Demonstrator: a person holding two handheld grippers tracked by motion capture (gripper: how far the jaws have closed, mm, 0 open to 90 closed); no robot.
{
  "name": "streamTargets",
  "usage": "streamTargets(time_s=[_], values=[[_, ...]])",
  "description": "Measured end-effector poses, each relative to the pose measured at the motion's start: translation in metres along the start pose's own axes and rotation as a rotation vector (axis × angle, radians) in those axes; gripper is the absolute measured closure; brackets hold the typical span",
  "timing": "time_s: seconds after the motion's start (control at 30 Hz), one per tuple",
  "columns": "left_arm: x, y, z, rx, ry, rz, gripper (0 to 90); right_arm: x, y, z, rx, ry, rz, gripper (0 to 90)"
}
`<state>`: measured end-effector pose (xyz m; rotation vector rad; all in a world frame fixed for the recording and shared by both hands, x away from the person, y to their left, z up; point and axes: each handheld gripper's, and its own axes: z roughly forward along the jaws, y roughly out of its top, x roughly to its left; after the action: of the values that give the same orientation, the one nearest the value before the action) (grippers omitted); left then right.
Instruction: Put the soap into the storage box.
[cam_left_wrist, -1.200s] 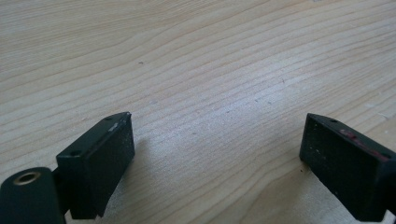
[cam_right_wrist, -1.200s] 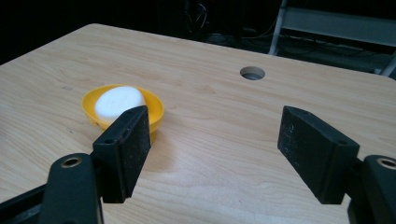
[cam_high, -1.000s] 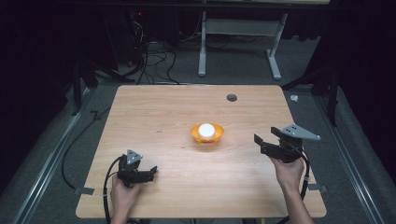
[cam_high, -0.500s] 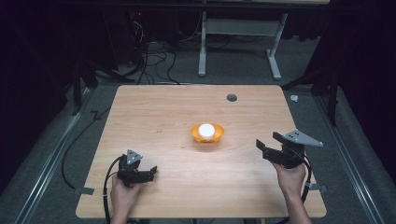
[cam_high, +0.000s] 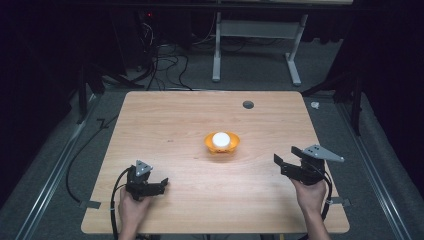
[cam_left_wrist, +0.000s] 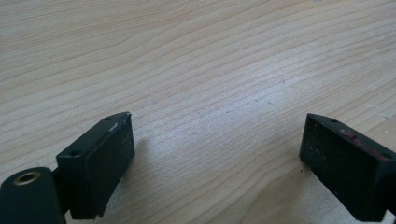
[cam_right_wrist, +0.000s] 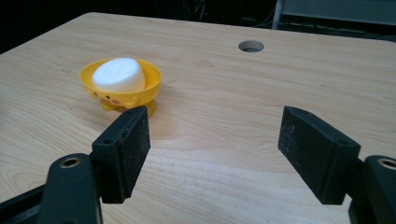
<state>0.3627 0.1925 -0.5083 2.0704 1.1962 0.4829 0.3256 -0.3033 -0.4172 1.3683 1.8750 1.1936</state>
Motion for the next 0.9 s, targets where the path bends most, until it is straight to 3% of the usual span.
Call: streamTargets(time_s=[0.9], values=[[0.0,0.0,0.0,0.0,0.0,0.0,10.4,0.0,-0.03,0.008,0.061,-0.008,0.02,25.7]])
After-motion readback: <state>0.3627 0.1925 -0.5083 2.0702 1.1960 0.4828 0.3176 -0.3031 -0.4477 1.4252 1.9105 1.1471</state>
